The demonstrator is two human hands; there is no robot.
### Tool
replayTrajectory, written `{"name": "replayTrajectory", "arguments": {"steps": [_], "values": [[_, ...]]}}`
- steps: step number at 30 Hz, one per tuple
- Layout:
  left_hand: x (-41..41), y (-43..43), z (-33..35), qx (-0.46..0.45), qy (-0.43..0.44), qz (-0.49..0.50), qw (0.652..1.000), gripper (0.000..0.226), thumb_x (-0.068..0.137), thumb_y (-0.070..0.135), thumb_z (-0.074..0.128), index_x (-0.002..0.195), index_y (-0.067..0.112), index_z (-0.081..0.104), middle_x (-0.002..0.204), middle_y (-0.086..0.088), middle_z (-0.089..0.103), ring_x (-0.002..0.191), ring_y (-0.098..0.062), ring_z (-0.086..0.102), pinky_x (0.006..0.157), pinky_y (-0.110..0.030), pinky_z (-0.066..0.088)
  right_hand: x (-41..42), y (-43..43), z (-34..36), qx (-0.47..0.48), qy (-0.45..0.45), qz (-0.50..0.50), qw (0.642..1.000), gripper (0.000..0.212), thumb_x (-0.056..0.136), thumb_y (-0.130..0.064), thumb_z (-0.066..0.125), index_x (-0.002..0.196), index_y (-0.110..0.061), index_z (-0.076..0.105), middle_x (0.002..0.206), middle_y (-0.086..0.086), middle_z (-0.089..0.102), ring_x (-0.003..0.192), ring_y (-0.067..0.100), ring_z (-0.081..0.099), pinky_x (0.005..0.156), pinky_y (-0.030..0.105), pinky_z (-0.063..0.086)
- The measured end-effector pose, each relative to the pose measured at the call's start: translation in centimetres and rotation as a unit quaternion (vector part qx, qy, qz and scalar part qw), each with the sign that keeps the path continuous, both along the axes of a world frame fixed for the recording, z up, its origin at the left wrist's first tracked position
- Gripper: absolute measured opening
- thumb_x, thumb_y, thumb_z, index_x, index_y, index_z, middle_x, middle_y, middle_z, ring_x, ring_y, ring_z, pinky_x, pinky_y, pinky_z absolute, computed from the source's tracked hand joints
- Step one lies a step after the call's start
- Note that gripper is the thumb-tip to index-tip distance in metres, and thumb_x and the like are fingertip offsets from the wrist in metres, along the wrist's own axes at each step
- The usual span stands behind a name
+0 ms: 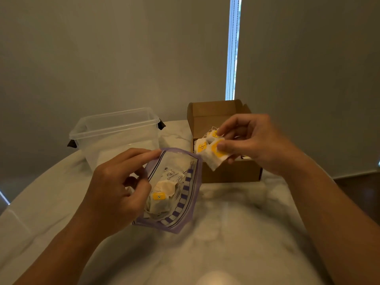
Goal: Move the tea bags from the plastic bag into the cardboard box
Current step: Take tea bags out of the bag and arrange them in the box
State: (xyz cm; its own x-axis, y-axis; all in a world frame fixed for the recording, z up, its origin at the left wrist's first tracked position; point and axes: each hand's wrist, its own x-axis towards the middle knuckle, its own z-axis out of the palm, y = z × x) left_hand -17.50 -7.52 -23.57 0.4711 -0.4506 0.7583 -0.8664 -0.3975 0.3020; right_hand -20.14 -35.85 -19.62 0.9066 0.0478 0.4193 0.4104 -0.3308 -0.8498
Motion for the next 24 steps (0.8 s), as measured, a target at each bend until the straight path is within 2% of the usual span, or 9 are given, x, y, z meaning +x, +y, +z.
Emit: {"name": "replayTrajectory", "arguments": {"steps": [4, 10, 14, 18, 20, 24], "values": [[0.1, 0.0, -0.2, 0.005, 0.004, -0.005, 1.000, 0.049, 0.085, 0.028, 0.045, 0.124, 0.006, 0.064, 0.112, 0.005, 0.065, 0.087, -0.005, 0.062, 0.058, -0.016, 0.056, 1.5, -3.6, 0.7, 0.007, -0.054, -0.120, 0.991, 0.019, 0.074, -0.007, 0.079, 0.090, -0.005, 0.069, 0.077, 0.009, 0.073, 0.069, 0.021, 0.073, 0.055, 0.026, 0.056], [0.2, 0.0, -0.1, -0.004, 0.003, -0.014, 1.000, 0.047, 0.084, 0.025, 0.045, 0.124, 0.009, 0.064, 0.112, 0.014, 0.062, 0.081, -0.005, 0.062, 0.054, -0.019, 0.055, 3.2, -5.7, 0.6, -0.068, -0.083, -0.230, 0.967, 0.012, 0.079, -0.012, 0.077, 0.089, -0.016, 0.073, 0.082, -0.003, 0.072, 0.073, 0.010, 0.071, 0.057, 0.019, 0.056], [0.2, 0.0, 0.1, -0.010, 0.000, -0.016, 1.000, 0.046, 0.083, 0.023, 0.045, 0.123, 0.014, 0.064, 0.107, 0.019, 0.061, 0.078, -0.009, 0.062, 0.053, -0.021, 0.054, 3.9, -6.1, 0.5, -0.092, -0.064, -0.246, 0.963, 0.012, 0.085, -0.011, 0.072, 0.095, -0.017, 0.074, 0.087, -0.008, 0.069, 0.077, 0.009, 0.069, 0.059, 0.017, 0.055], [0.1, 0.1, 0.2, -0.010, -0.009, -0.017, 1.000, 0.045, 0.083, 0.023, 0.045, 0.122, 0.014, 0.064, 0.105, 0.027, 0.059, 0.075, -0.003, 0.062, 0.053, -0.017, 0.053, 4.2, -6.5, 1.4, -0.193, -0.044, -0.239, 0.951, 0.015, 0.089, -0.009, 0.067, 0.094, -0.021, 0.075, 0.089, -0.011, 0.067, 0.083, 0.009, 0.065, 0.066, 0.025, 0.058], [0.2, 0.1, 0.1, -0.010, -0.010, -0.018, 1.000, 0.045, 0.084, 0.024, 0.045, 0.122, 0.012, 0.065, 0.104, 0.028, 0.058, 0.075, -0.001, 0.061, 0.054, -0.017, 0.053, 4.1, -6.6, 2.1, -0.240, -0.021, -0.209, 0.948, 0.015, 0.089, -0.009, 0.067, 0.091, -0.022, 0.075, 0.089, -0.011, 0.067, 0.084, 0.010, 0.064, 0.067, 0.028, 0.057], [0.3, 0.1, 0.0, -0.013, -0.008, -0.018, 1.000, 0.046, 0.083, 0.025, 0.045, 0.122, 0.010, 0.065, 0.102, 0.027, 0.058, 0.075, -0.002, 0.061, 0.054, -0.016, 0.053, 4.1, -6.5, 3.4, -0.343, 0.033, -0.121, 0.931, 0.018, 0.089, -0.008, 0.066, 0.091, -0.023, 0.076, 0.094, -0.010, 0.069, 0.089, 0.007, 0.064, 0.070, 0.021, 0.053]]}}
